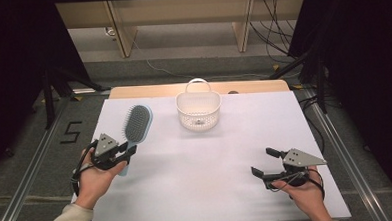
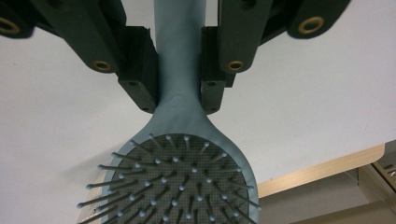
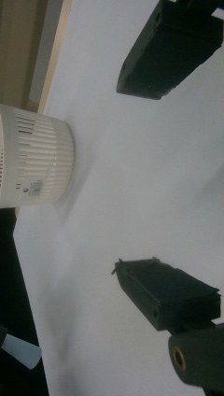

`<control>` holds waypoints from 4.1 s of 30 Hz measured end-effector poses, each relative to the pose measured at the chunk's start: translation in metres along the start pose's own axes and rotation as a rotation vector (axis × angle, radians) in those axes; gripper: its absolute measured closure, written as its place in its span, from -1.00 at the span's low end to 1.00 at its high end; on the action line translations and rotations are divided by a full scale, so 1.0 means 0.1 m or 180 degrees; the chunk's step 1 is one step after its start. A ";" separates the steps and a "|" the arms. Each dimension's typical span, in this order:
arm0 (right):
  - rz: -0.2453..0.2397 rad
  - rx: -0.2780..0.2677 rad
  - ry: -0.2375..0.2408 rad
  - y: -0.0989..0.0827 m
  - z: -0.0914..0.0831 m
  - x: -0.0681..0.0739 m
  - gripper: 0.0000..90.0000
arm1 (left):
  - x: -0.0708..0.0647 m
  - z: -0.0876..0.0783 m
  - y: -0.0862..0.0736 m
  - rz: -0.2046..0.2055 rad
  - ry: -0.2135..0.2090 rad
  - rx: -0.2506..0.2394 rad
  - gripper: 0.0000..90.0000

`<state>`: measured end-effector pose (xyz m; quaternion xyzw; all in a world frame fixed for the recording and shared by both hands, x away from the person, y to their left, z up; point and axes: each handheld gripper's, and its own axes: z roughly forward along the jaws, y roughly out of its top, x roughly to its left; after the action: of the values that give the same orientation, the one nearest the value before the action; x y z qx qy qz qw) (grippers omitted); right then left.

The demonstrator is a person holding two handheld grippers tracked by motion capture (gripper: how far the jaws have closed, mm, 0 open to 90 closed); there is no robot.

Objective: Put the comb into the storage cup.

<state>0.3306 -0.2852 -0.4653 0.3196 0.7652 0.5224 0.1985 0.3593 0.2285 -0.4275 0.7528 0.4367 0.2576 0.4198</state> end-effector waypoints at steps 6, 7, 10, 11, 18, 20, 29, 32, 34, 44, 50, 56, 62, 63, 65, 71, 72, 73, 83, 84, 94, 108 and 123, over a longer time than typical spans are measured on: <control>0.0005 -0.0013 0.0010 0.00 0.00 0.00 -0.71 | -0.01 0.01 0.02 -0.0005 -0.0009 -0.0023 0.56; 0.0005 -0.0009 0.0007 0.00 0.00 0.00 -0.70 | -0.01 0.02 0.02 -0.0008 -0.0017 -0.0028 0.56; 0.0006 -0.0010 0.0010 0.00 0.00 0.00 -0.70 | -0.02 0.02 0.03 -0.0009 -0.0017 -0.0047 0.56; 0.0005 -0.0009 0.0008 0.00 0.00 0.00 -0.70 | -0.02 0.03 0.04 -0.0005 -0.0018 -0.0048 0.56; 0.0002 -0.0002 0.0006 0.00 0.00 0.00 -0.70 | -0.02 0.03 0.06 -0.0001 -0.0014 -0.0085 0.56; 0.0000 -0.0005 0.0006 0.00 0.00 0.00 -0.71 | -0.02 0.03 0.06 0.0009 -0.0009 -0.0098 0.56; -0.0017 -0.0009 0.0028 -0.01 0.01 0.00 -0.71 | -0.02 0.04 0.08 0.0012 0.0001 -0.0104 0.56; -0.0024 -0.0017 0.0031 -0.01 0.01 0.00 -0.71 | -0.02 0.04 0.08 0.0014 0.0002 -0.0112 0.56; -0.0023 -0.0011 0.0037 -0.01 0.01 0.01 -0.71 | -0.03 0.05 0.09 0.0015 0.0005 -0.0115 0.56; -0.0036 -0.0015 0.0043 -0.01 0.01 0.01 -0.68 | -0.04 0.06 0.11 0.0021 0.0001 -0.0132 0.56; -0.0036 -0.0015 0.0041 -0.01 0.01 0.01 -0.67 | -0.05 0.08 0.14 0.0027 0.0003 -0.0146 0.56; -0.0028 -0.0013 0.0038 -0.01 0.01 0.01 -0.68 | -0.04 0.09 0.15 0.0027 0.0005 -0.0149 0.56; -0.0026 -0.0013 0.0039 0.00 0.01 0.01 -0.68 | -0.04 0.10 0.17 0.0032 0.0002 -0.0155 0.56; -0.0031 -0.0015 0.0039 -0.01 0.01 0.01 -0.68 | -0.04 0.10 0.17 0.0034 0.0003 -0.0157 0.56; -0.0029 -0.0014 0.0041 -0.01 0.01 0.01 -0.68 | -0.05 0.11 0.17 0.0034 0.0004 -0.0155 0.56; -0.0023 -0.0019 0.0039 -0.01 0.01 0.01 -0.67 | -0.05 0.12 0.19 0.0040 -0.0004 -0.0163 0.56; -0.0017 -0.0023 0.0040 -0.01 0.01 0.01 -0.68 | -0.05 0.12 0.19 0.0039 -0.0004 -0.0162 0.56; -0.0014 -0.0025 0.0040 -0.01 0.01 0.01 -0.67 | -0.05 0.12 0.20 0.0037 -0.0003 -0.0167 0.56; -0.0015 -0.0029 0.0043 -0.01 0.01 0.01 -0.67 | -0.06 0.14 0.22 0.0032 -0.0003 -0.0183 0.56; -0.0016 -0.0028 0.0042 -0.01 0.01 0.01 -0.68 | -0.06 0.14 0.23 0.0036 -0.0005 -0.0183 0.56; -0.0014 -0.0034 0.0040 -0.01 0.01 0.01 -0.68 | -0.06 0.15 0.25 0.0016 -0.0004 -0.0206 0.56; -0.0016 -0.0032 0.0039 -0.01 0.00 0.01 -0.68 | -0.05 0.17 0.27 0.0033 0.0004 -0.0202 0.56; -0.0007 -0.0038 0.0037 -0.01 0.00 0.01 -0.68 | -0.06 0.18 0.31 0.0034 0.0006 -0.0222 0.56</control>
<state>0.3301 -0.2846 -0.4659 0.3145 0.7636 0.5285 0.1966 0.3841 0.2079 -0.4108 0.7398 0.4238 0.2756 0.4439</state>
